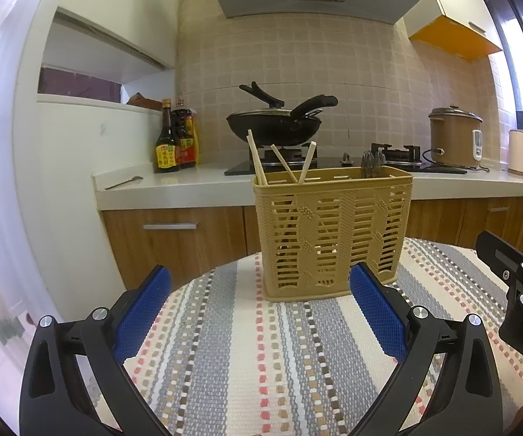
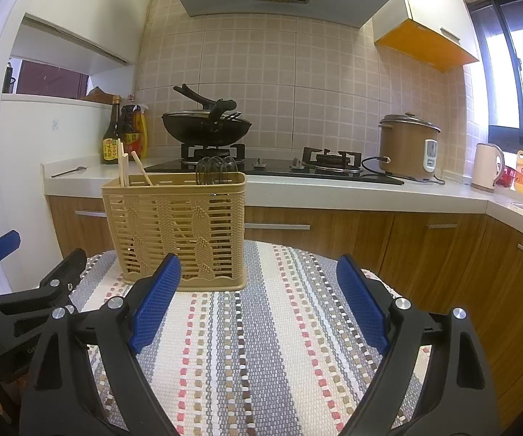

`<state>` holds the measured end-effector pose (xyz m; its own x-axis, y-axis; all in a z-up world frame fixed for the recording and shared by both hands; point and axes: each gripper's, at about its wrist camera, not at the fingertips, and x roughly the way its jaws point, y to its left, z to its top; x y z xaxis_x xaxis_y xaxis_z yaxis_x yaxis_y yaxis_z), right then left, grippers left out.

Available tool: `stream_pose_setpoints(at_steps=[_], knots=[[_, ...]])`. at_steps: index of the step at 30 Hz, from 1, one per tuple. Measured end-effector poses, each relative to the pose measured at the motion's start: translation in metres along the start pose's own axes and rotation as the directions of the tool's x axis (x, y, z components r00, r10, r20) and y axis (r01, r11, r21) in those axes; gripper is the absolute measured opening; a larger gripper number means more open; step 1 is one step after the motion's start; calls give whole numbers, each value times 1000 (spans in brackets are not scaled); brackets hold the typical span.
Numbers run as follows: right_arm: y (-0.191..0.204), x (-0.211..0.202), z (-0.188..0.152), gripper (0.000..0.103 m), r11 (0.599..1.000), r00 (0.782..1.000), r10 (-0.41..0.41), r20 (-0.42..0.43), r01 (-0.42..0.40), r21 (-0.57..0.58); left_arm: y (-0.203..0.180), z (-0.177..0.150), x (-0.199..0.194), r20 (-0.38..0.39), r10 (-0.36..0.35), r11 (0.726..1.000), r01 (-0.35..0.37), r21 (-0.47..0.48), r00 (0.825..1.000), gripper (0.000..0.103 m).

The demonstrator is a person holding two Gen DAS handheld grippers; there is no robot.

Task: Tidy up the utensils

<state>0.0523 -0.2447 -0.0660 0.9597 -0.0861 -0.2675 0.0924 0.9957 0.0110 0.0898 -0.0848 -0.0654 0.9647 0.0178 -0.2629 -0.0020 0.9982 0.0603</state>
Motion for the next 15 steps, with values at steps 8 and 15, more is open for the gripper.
stream_pose_setpoints(at_steps=[8,15], knots=[[1,0,-1,83,1000,1000,2,-2,-2,-1,-1,0,0,-5,-1,1000,1,-4,1000,95],[0,2,-1,84,1000,1000,4,-6,-4,3,1,1,2,-10,-3,1000,3,-11,1000,95]])
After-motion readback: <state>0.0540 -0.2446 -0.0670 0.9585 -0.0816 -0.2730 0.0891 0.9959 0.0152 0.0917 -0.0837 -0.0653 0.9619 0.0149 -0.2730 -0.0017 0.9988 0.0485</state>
